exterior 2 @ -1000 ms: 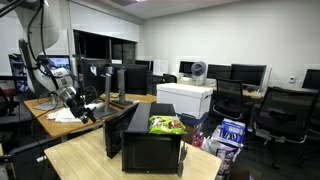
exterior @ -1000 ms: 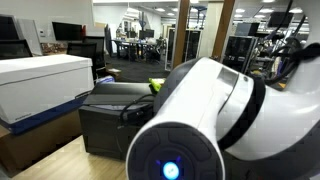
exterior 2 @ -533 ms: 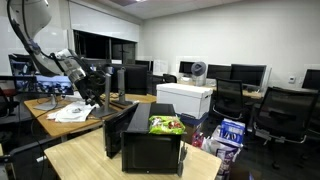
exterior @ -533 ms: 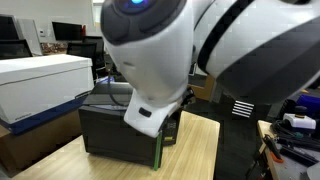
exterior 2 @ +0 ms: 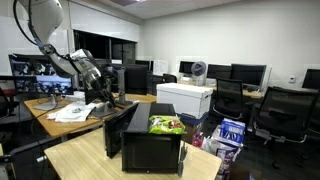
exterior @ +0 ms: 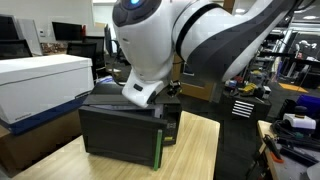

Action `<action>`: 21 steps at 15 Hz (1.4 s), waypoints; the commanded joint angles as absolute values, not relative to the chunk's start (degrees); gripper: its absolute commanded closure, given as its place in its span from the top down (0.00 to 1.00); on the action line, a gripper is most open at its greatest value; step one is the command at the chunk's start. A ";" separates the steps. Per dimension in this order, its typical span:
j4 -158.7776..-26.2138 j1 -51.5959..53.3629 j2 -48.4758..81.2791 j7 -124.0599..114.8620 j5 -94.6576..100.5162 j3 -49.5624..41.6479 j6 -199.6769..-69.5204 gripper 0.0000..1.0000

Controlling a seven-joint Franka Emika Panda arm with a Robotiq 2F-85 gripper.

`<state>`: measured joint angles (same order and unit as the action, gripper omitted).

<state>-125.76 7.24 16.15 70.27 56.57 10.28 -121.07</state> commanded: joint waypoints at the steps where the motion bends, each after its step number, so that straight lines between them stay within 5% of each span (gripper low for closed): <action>1: -123.31 5.97 20.27 72.58 57.58 8.98 -123.47 0.25; 4: -123.17 5.39 22.40 75.76 55.99 9.16 -124.18 0.05; 6: -125.17 5.00 22.33 79.06 55.56 9.89 -126.02 0.00; 21: -137.16 3.95 11.56 124.81 35.93 15.28 -148.29 0.00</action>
<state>-133.01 4.70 14.38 115.68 39.91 14.69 -142.64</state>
